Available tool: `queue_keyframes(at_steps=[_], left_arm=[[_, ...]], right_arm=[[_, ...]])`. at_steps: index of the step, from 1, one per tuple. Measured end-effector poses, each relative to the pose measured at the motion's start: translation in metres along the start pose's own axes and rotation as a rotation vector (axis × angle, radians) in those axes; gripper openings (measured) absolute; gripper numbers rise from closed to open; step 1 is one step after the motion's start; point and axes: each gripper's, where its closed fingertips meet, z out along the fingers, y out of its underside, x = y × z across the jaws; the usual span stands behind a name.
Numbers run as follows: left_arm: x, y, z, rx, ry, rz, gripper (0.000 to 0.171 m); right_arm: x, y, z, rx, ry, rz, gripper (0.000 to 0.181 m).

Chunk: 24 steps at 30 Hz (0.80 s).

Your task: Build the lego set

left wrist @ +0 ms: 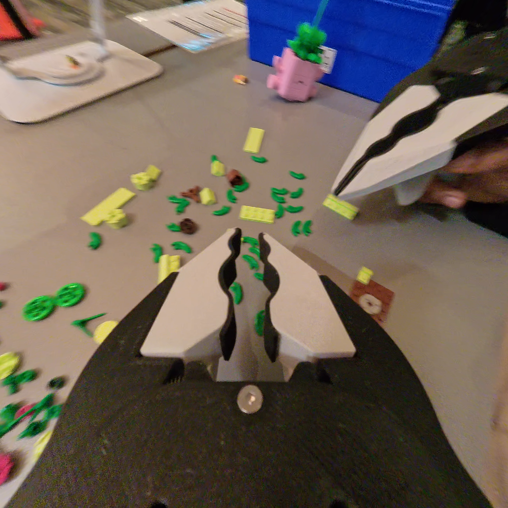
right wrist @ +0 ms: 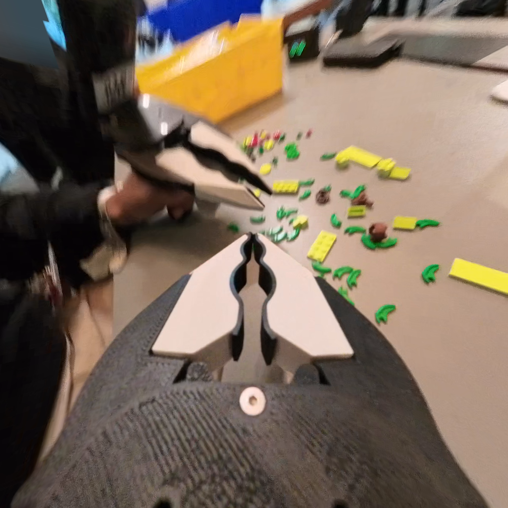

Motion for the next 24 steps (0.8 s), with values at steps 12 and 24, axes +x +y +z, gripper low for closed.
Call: queue_keyframes(at_steps=[12, 24], left_arm=[[-0.019, -0.001, -0.003, 0.001, -0.204, 0.196, 0.0], [-0.016, 0.001, -0.012, 0.025, -0.131, 0.231, 0.005]], right_arm=[[0.043, 0.021, 0.066, -0.288, 0.335, -0.116, 0.008], [0.04, 0.014, 0.06, -0.248, 0.265, -0.066, 0.002]])
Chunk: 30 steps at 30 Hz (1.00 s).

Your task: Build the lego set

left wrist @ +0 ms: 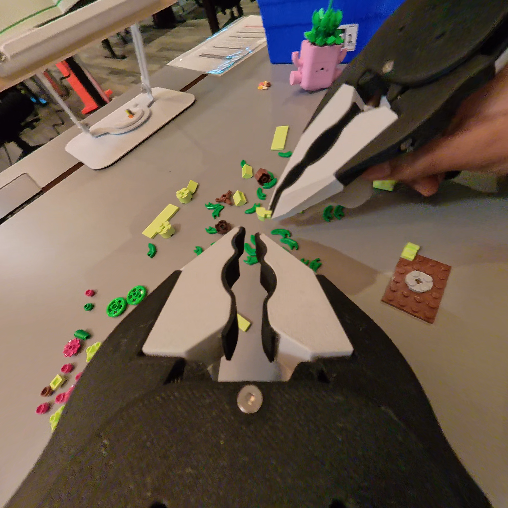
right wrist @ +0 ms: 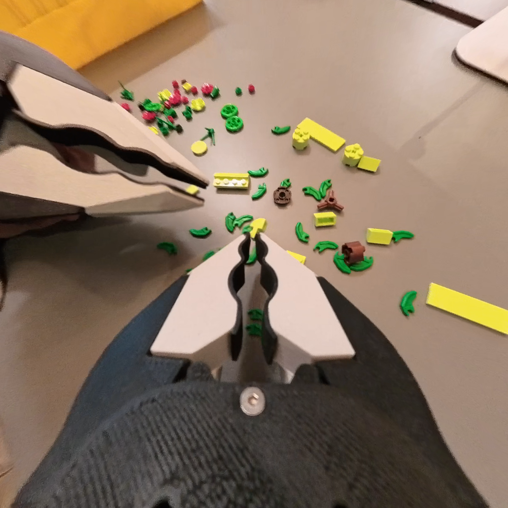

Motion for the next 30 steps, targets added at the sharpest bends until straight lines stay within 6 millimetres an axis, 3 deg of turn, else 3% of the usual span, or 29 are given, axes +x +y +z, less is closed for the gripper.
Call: queue_keyframes(at_steps=[4, 7, 9, 12, 15, 19, 30], left_arm=[[0.021, -0.008, -0.006, 0.064, 0.092, 0.094, 0.026], [0.028, -0.012, -0.007, 0.098, 0.071, 0.155, 0.025], [0.045, -0.014, -0.008, 0.107, 0.136, 0.19, 0.026], [0.068, -0.021, -0.012, 0.149, 0.224, 0.217, 0.031], [0.086, -0.022, -0.013, 0.149, 0.291, 0.238, 0.032], [0.106, -0.018, -0.015, 0.123, 0.391, 0.261, 0.018], [0.11, -0.014, -0.016, 0.109, 0.411, 0.297, 0.006]], right_arm=[[-0.022, -0.005, -0.024, 0.048, -0.23, 0.101, 0.002], [-0.041, -0.001, -0.048, 0.024, -0.515, 0.305, 0.002], [-0.046, 0.001, -0.063, 0.015, -0.638, 0.395, 0.002], [-0.039, 0.013, -0.072, -0.028, -0.671, 0.428, 0.002], [-0.051, 0.03, -0.08, -0.117, -0.777, 0.417, 0.002], [-0.06, 0.038, -0.082, -0.151, -0.859, 0.421, 0.002], [-0.065, 0.035, -0.084, -0.147, -0.902, 0.447, 0.002]])
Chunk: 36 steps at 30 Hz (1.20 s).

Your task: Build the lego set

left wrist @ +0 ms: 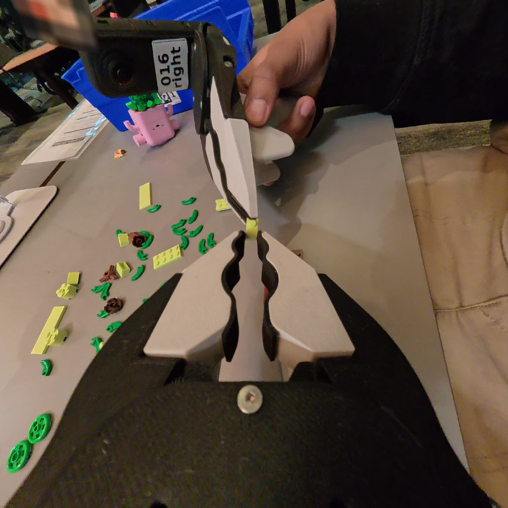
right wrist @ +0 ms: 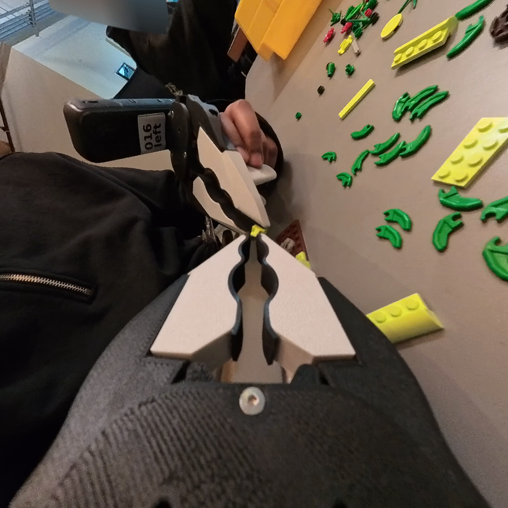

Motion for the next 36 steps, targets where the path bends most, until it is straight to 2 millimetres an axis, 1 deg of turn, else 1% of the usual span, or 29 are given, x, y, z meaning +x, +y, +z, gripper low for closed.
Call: queue_keyframes(at_steps=[2, 4, 5, 6, 8, 11, 13, 16, 18, 29, 36], left_arm=[[-0.007, 0.006, -0.001, -0.031, -0.023, -0.022, 0.006], [-0.017, 0.019, -0.007, -0.1, -0.048, -0.041, 0.006], [-0.022, 0.025, -0.012, -0.135, -0.056, -0.061, 0.006], [-0.022, 0.029, -0.017, -0.157, -0.038, -0.097, 0.006], [-0.013, 0.034, -0.026, -0.198, 0.044, -0.18, 0.006], [0.0, 0.041, -0.034, -0.242, 0.111, -0.228, 0.006], [0.004, 0.048, -0.032, -0.275, 0.125, -0.23, 0.006], [0.013, 0.063, -0.025, -0.334, 0.183, -0.255, 0.008], [0.017, 0.058, -0.023, -0.298, 0.213, -0.276, 0.007], [0.015, 0.058, -0.019, -0.301, 0.212, -0.289, 0.008], [0.013, 0.058, -0.019, -0.299, 0.201, -0.288, 0.01]], right_arm=[[0.005, -0.007, -0.003, 0.032, 0.041, -0.039, 0.002], [0.008, -0.016, -0.006, 0.065, 0.126, -0.185, 0.014], [0.013, -0.019, -0.007, 0.063, 0.205, -0.271, 0.02], [0.018, -0.019, -0.007, 0.043, 0.285, -0.354, 0.027], [0.02, -0.016, 0.002, -0.001, 0.385, -0.507, 0.029], [0.017, -0.006, 0.024, -0.028, 0.415, -0.639, 0.028], [0.02, 0.005, 0.034, -0.08, 0.44, -0.66, 0.021], [0.022, 0.016, 0.041, -0.147, 0.477, -0.71, 0.024], [0.024, 0.021, 0.043, -0.179, 0.496, -0.735, 0.028], [0.027, 0.025, 0.046, -0.217, 0.476, -0.7, 0.022], [0.025, 0.025, 0.046, -0.214, 0.452, -0.685, 0.021]])
